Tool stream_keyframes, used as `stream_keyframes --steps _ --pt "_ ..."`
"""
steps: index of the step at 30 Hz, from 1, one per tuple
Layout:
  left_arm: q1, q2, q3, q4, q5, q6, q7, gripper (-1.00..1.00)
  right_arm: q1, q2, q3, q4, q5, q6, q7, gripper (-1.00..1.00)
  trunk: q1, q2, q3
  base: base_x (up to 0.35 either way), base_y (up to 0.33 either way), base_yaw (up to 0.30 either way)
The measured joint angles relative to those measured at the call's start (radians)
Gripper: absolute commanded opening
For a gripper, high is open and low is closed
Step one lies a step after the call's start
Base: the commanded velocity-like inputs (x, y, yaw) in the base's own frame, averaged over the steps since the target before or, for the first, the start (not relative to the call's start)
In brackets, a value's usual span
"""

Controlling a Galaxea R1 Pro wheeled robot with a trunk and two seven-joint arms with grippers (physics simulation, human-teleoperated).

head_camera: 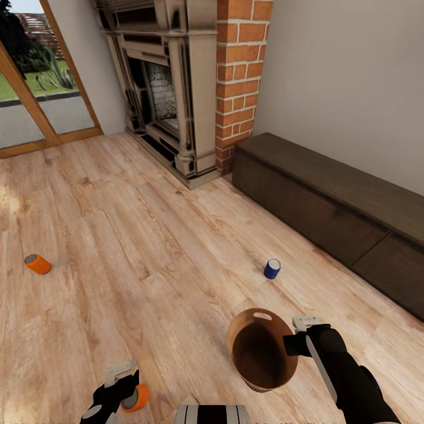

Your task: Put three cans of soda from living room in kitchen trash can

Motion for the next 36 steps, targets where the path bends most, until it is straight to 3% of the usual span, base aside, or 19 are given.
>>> stream_keyframes --steps 36 --pt "0.0 0.0 -0.001 0.0 0.0 -0.001 -0.002 1.0 0.0 0.0 0.0 0.0 0.0 0.0 0.0 -1.0 0.0 0.0 -0.053 0.0 0.0 0.0"
